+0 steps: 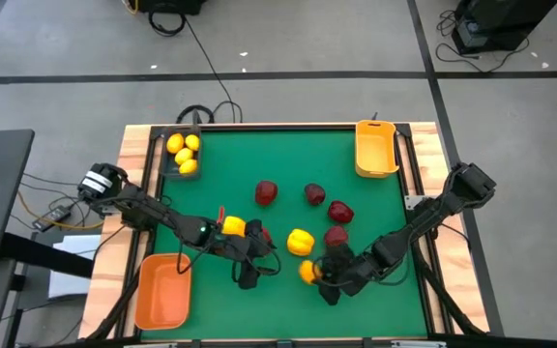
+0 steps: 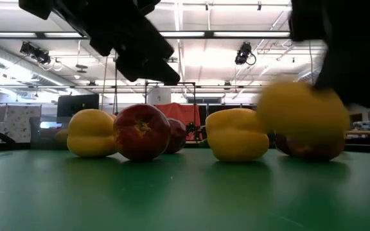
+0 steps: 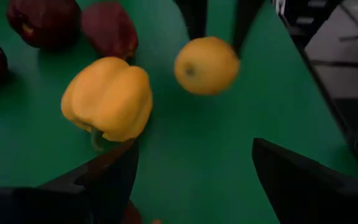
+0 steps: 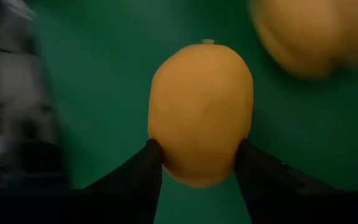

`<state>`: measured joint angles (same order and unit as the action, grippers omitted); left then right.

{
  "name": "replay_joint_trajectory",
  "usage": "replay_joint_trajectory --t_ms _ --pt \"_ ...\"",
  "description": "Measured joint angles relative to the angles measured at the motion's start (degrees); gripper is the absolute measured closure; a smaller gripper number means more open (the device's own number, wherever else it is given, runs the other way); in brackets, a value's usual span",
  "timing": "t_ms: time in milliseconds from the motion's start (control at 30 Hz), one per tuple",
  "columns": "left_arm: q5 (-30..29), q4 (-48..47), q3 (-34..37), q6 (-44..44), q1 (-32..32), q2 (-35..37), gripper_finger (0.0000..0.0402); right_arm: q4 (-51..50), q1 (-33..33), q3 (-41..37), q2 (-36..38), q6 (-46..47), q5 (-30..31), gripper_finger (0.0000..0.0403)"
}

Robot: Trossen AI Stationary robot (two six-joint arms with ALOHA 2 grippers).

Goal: Sort produce into baskets
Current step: Put the lemon into the black bin

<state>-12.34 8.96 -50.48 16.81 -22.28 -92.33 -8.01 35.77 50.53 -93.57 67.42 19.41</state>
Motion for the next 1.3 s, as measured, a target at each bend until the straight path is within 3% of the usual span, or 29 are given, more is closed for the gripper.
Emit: replay_joint_trajectory --t_ms 433,700,867,933,1000,1200,1300 --pt "0.23 11.84 0.0 -0.14 2.23 0.02 0.0083 17.07 -1.41 0.04 0.04 -27.6 18.2 0.0212" --pt "3.67 16.16 0.0 -1.48 4.51 0.06 0.0087 25.81 -3.79 0.06 0.06 -38.55 18.9 0.0212" --pt "4.02 15.38 0.0 -2.33 5.4 0.29 0.0138 24.61 -4.13 0.06 0.08 -36.03 19.07 0.0206" --pt "4.02 11.68 -0.37 -2.37 6.11 1.89 0.016 24.57 -4.59 0.09 0.08 -33.85 19.31 0.0201" --pt "3.02 1.62 -2.49 -2.99 7.52 5.04 0.016 24.38 -5.21 0.17 0.13 -31.62 19.41 0.0194" --pt "-15.12 -29.88 -9.91 -5.52 11.81 15.52 0.016 21.84 -5.89 0.24 0.17 -28.15 16.3 0.0175" --pt "-20.01 -42.59 -10.93 -4.52 16.3 20.31 0.0154 19.42 -5.86 0.22 0.17 -26.62 16.37 0.0174"
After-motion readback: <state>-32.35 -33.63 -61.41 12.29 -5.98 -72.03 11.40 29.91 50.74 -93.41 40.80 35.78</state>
